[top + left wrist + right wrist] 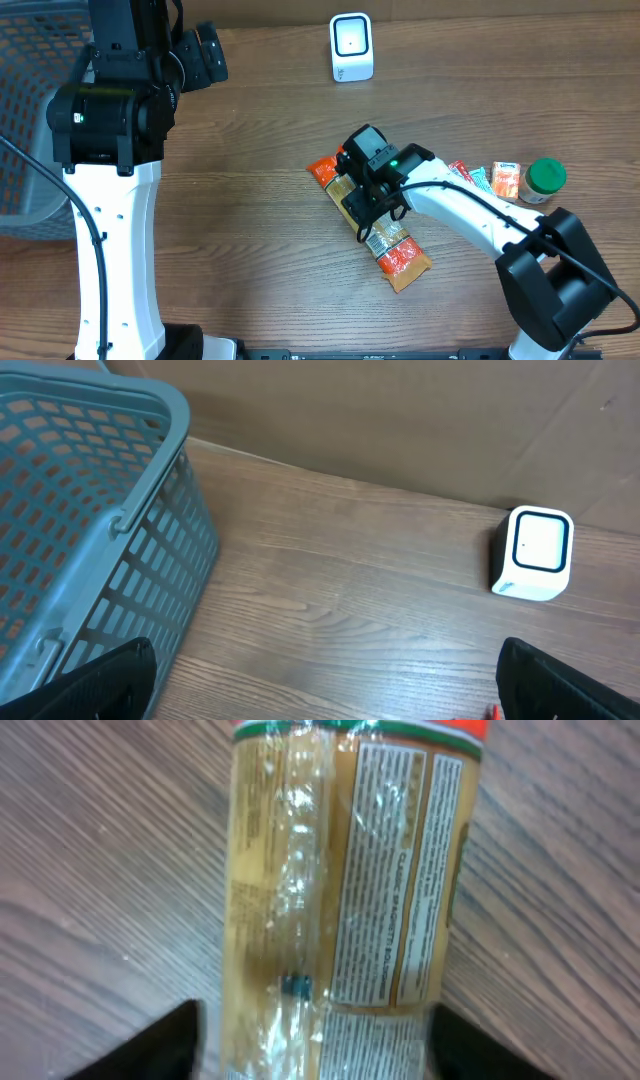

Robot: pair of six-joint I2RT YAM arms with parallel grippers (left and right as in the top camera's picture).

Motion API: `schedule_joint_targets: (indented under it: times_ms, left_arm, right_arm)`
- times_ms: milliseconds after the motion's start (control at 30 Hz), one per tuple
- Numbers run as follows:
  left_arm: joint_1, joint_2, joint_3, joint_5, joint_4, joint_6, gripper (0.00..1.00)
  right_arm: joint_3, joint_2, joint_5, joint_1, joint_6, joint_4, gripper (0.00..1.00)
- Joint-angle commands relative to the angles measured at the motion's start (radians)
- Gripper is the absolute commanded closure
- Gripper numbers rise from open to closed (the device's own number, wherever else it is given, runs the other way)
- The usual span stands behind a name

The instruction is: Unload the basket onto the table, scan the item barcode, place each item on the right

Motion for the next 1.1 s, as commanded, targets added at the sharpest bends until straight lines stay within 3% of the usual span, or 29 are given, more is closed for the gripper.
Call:
schedule_joint_targets:
  times_ms: [0, 367, 500, 800, 1067]
  left_arm:
    - [0.004, -0.003, 0.010, -0.010, 0.001, 0.018, 0.00]
    - [0.004, -0.003, 0.010, -0.010, 0.000, 0.018, 0.00]
    - [0.004, -0.003, 0.010, -0.010, 0.001, 0.018, 0.00]
    - [0.004, -0.003, 0.010, -0.010, 0.000, 0.018, 0.00]
    - [0.004, -0.003, 0.010, -0.010, 0.000, 0.018, 0.00]
  right_arm:
    - [0.043, -0.044, -0.009, 0.003, -0.005, -0.021, 0.09]
    - [0.041, 0.013, 0.002, 0.008, -0.005, -0.019, 0.04]
    - [0.040, 0.064, 0.008, 0.045, -0.066, -0.032, 0.00]
    - [0.040, 0.169, 0.122, 0.126, -0.068, -0.003, 0.00]
    - [0.041, 0.152, 0.269, 0.137, -0.049, -0.024, 0.04]
